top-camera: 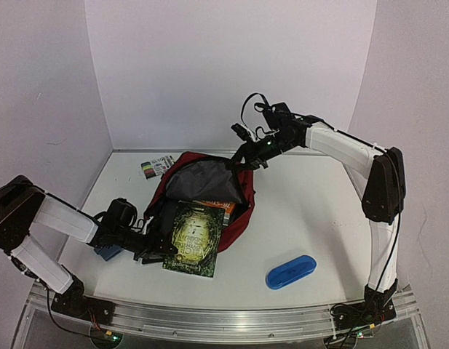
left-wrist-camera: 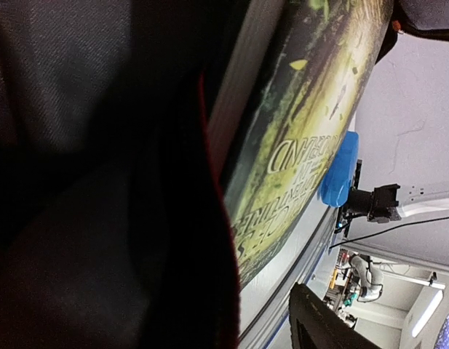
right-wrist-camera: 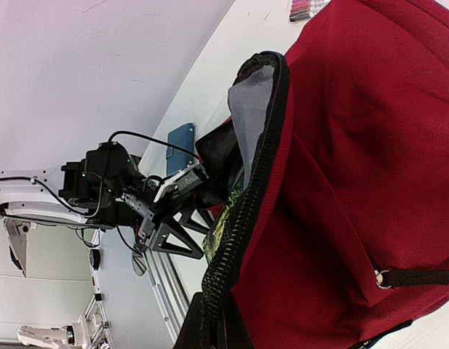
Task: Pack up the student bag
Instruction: Place the book in the student bag.
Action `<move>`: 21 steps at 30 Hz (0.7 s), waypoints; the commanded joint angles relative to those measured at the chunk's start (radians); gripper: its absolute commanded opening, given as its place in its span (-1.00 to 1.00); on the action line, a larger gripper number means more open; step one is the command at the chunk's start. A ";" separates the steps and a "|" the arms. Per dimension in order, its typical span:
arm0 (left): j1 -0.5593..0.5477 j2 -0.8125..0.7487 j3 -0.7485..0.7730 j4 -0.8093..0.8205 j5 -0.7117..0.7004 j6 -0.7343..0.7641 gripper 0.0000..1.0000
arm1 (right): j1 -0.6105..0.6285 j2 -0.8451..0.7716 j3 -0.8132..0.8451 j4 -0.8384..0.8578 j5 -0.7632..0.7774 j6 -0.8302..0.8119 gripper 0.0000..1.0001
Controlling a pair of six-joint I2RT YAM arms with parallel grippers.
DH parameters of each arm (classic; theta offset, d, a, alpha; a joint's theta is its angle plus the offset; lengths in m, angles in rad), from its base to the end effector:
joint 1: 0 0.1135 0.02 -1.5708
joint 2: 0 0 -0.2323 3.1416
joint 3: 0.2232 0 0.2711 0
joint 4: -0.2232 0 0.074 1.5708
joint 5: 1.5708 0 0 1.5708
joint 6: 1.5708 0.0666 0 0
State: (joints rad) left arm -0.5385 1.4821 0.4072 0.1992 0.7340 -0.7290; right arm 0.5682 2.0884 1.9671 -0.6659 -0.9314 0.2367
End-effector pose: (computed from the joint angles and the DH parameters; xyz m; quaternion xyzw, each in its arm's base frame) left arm 0.1978 -0.1701 0.0461 0.0382 0.8852 -0.4601 0.0564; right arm 0.3800 0.3060 0.2624 -0.3054 0.7862 0.5155 0.1514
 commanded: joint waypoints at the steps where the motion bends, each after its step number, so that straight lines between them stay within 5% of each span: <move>1: 0.002 0.100 0.018 0.175 0.089 0.009 0.24 | 0.004 -0.061 0.005 0.022 0.007 -0.013 -1.00; 14: 0.002 0.076 0.036 0.276 0.107 -0.101 -0.94 | 0.005 -0.054 0.005 0.022 0.007 -0.013 -1.00; 21: 0.002 -0.115 0.039 0.232 0.091 -0.187 -1.00 | 0.004 -0.053 0.029 0.022 0.002 -0.012 -1.00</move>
State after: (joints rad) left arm -0.5489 1.4827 0.4210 0.4384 0.8623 -0.8367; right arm 0.5682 2.0884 1.9671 -0.6659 -0.9253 0.2363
